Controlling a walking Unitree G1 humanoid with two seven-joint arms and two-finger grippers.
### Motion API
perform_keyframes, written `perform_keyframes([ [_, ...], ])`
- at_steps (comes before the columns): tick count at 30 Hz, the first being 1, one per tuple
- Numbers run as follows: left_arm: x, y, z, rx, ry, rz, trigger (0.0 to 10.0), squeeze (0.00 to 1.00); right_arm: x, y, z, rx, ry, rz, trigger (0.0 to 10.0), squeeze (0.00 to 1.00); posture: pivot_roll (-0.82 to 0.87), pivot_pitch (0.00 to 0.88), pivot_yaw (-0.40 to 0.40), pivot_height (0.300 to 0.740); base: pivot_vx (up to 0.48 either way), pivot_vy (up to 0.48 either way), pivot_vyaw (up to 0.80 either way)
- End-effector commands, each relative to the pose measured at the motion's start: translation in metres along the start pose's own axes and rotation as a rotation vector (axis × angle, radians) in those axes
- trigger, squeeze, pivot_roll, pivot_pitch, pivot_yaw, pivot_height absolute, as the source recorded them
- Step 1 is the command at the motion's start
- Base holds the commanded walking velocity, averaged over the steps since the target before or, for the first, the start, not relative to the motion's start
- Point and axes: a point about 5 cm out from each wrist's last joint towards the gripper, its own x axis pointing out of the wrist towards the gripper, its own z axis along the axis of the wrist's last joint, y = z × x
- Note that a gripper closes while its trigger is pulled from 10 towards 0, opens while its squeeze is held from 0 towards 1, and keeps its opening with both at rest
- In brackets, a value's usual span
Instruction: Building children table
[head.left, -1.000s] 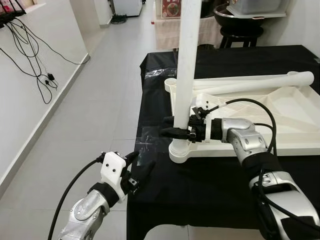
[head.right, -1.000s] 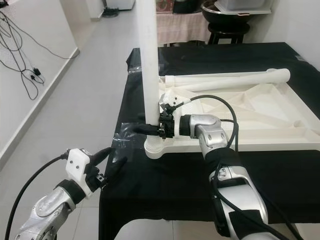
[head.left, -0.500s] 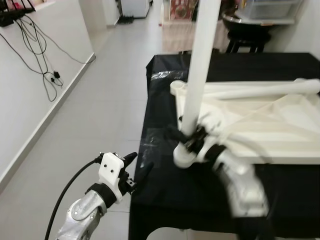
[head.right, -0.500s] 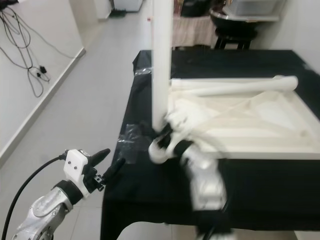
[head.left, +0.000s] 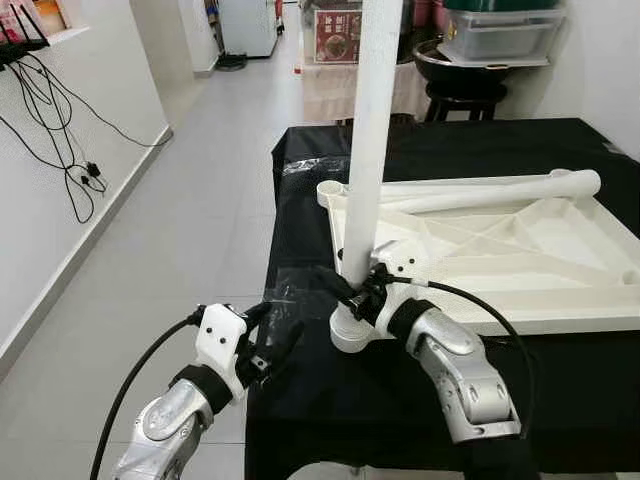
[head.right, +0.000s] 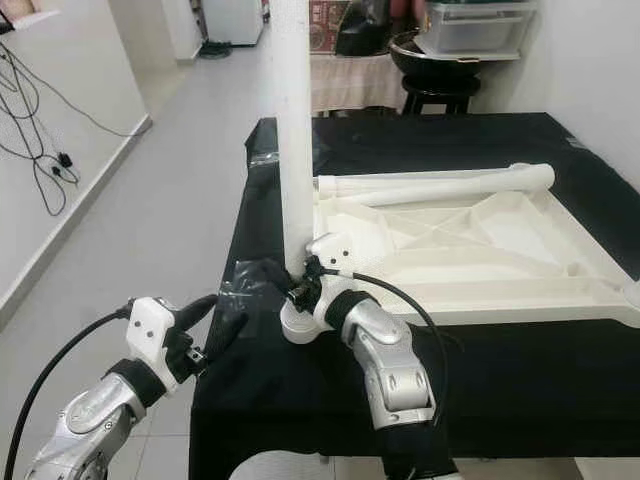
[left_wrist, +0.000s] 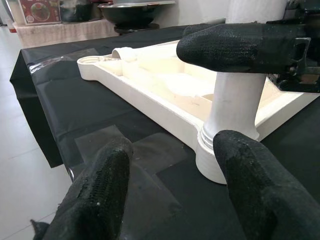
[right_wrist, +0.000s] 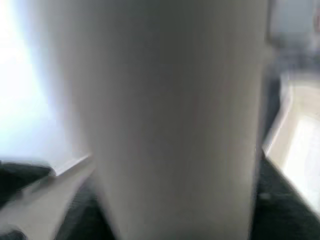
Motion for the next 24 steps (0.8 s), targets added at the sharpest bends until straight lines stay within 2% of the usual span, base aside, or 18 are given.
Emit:
perform_keyframes([
  [1, -0.001, 0.001, -0.005, 0.003, 0.022, 0.005, 10.0, 0.00, -0.005, -0.005, -0.013, 0.040, 0.054, -0.032, 10.0, 0.78, -0.11, 0.107, 0.038, 0.740, 0.000, 0.000, 0.00],
  [2, 0.000, 0.000, -0.005, 0.002, 0.023, -0.001, 10.0, 0.00, -0.003, -0.005, -0.007, 0.011, 0.047, -0.010, 10.0, 1.00, -0.10, 0.108, 0.040, 0.740, 0.000, 0.000, 0.00],
  [4, 0.001, -0.002, -0.005, 0.001, 0.023, -0.008, 10.0, 0.00, 0.002, -0.009, 0.004, -0.035, 0.033, 0.089, 10.0, 1.00, -0.09, 0.108, 0.037, 0.740, 0.000, 0.000, 0.00],
  [6, 0.001, -0.003, -0.005, 0.001, 0.022, -0.009, 10.0, 0.00, 0.004, -0.011, 0.008, -0.048, 0.028, 0.131, 10.0, 1.00, -0.09, 0.108, 0.037, 0.740, 0.000, 0.000, 0.00],
  [8, 0.001, -0.005, -0.004, -0.002, 0.017, -0.007, 10.0, 0.00, 0.011, -0.025, 0.021, -0.126, 0.048, 0.262, 10.0, 1.00, -0.08, 0.113, 0.019, 0.740, 0.000, 0.000, 0.00],
  [11, 0.001, -0.006, -0.004, -0.003, 0.016, -0.006, 10.0, 0.00, 0.013, -0.030, 0.024, -0.155, 0.066, 0.303, 10.0, 1.00, -0.08, 0.114, 0.017, 0.740, 0.000, 0.000, 0.00],
  [12, 0.000, -0.009, -0.004, -0.006, 0.013, -0.010, 10.0, 0.00, 0.019, -0.040, 0.030, -0.168, 0.108, 0.373, 10.0, 0.00, -0.06, 0.117, 0.006, 0.740, 0.000, 0.000, 0.00],
  [16, -0.001, -0.010, -0.004, -0.008, 0.012, -0.013, 10.0, 0.00, 0.021, -0.042, 0.032, -0.162, 0.118, 0.394, 10.0, 0.00, -0.06, 0.117, 0.006, 0.740, 0.000, 0.000, 0.00],
  [19, -0.006, -0.018, -0.003, -0.018, 0.019, -0.061, 10.0, 0.00, 0.027, -0.046, 0.036, -0.164, 0.195, 0.522, 10.0, 0.00, -0.03, 0.127, -0.006, 0.740, 0.000, 0.000, 0.00],
  [24, -0.009, -0.023, -0.002, -0.017, 0.035, -0.084, 10.0, 0.00, 0.027, -0.051, 0.037, -0.142, 0.229, 0.552, 10.0, 0.00, -0.02, 0.130, -0.005, 0.740, 0.000, 0.000, 0.00],
])
